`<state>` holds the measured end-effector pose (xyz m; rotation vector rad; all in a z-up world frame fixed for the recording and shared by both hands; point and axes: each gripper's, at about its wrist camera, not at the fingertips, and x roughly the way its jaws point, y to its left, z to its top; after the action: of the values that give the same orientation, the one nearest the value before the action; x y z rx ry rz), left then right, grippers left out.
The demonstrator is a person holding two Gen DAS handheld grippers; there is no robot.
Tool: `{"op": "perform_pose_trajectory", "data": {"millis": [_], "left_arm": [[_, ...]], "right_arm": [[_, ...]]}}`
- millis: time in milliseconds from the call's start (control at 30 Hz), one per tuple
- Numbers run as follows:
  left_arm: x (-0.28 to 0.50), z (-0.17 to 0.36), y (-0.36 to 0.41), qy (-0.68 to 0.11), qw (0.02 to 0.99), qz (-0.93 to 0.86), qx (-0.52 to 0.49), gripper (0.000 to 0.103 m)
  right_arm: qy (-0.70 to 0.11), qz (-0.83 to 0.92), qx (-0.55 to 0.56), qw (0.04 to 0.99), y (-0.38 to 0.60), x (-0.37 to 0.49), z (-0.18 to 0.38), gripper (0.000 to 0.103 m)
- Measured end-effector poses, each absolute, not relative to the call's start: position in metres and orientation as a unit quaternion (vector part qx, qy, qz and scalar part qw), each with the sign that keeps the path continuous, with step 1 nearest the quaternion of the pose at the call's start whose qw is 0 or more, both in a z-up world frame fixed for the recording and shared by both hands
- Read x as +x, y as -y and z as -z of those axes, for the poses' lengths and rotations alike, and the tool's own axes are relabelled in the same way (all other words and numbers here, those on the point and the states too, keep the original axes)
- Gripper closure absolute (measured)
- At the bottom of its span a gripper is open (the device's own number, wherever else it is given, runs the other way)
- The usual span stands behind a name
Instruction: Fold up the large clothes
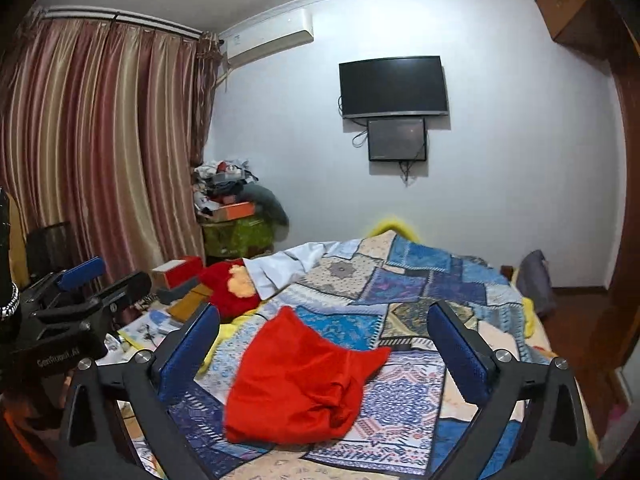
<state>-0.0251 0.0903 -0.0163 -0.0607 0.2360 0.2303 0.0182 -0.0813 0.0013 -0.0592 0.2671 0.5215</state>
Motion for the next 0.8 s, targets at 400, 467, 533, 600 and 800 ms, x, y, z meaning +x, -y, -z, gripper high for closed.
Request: {"op": "perform_pose_trajectory", "data": {"millis": [400,467,533,600,800], "left_arm": [[-0.024,0.026,-0.092,-0.134,0.984,-0.111,-0.043,0.002],[-0.024,0.026,-0.094,-0.132,0.984,-0.113,-0.045,0.002],[-0.024,0.026,-0.095,-0.132,0.984,-0.114,-0.046,0.002],[-0.023,0.027,-0.096,-0.133,0.983,-0.115,-0.048,0.002],[-0.023,0.029,-0.098,-0.135,0.983,-0.116,-0.049,0.002]], "right_arm": [[-0.147,-0.245,-0.052,0.957,0.073,0.019,0.008,0.000],[-0.148,-0.246,-0.052,0.957,0.072,0.019,0.008,0.000],[-0.149,-0.248,-0.053,0.956,0.071,0.020,0.009,0.000],[-0.151,-0.248,-0.055,0.955,0.070,0.022,0.012,0.000],[-0.154,-0.250,-0.059,0.954,0.069,0.023,0.015,0.000]]}}
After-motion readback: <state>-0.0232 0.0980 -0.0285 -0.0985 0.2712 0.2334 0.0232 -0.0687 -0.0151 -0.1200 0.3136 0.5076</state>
